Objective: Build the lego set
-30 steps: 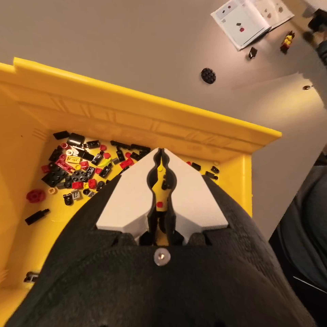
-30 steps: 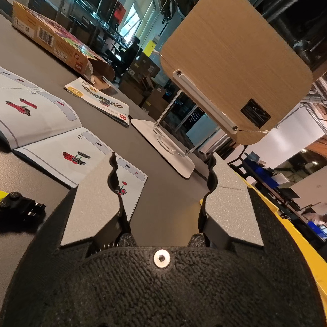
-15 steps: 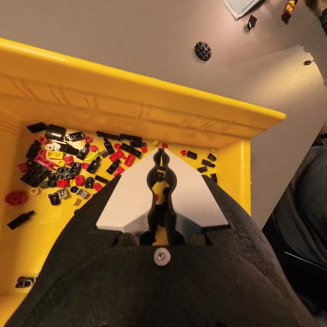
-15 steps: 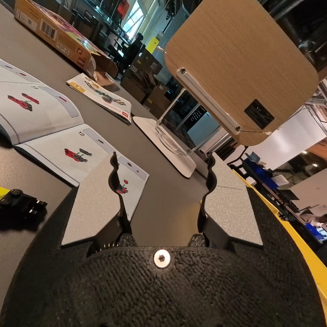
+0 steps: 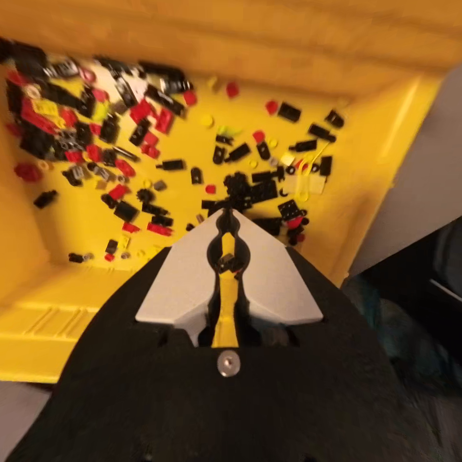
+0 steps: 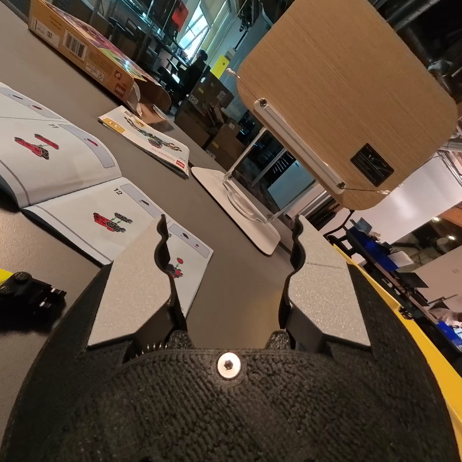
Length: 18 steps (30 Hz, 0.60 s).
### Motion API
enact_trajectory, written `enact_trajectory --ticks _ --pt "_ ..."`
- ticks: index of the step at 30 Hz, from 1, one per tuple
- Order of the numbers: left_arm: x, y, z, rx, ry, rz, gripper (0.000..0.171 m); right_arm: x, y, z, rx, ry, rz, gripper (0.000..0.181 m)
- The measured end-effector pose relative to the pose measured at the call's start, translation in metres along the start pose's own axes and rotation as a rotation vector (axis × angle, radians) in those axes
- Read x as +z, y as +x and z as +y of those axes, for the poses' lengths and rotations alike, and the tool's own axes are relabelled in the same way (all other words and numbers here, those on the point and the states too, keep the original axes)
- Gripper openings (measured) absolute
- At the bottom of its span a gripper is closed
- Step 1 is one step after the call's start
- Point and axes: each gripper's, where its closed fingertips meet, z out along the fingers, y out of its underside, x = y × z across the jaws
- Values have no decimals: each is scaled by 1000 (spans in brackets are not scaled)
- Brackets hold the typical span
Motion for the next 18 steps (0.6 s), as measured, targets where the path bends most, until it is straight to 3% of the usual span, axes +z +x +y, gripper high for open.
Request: enact_trajectory --ticks 3,5,13,15,18 --pt "13 2 12 3 -103 -17 0 1 -2 0 -12 -2 -9 99" --pt "14 -1 9 3 -93 -30 0 0 -3 0 -12 0 -11 98" --pt "20 -65 20 -24 -166 -380 0 0 -4 0 -15 -1 -16 98" --pt "13 -57 11 -72 -74 -351 0 0 -4 0 -15 -2 -15 98" --pt "-2 -28 -1 -181 64 -179 0 1 -4 0 -18 -5 -18 98"
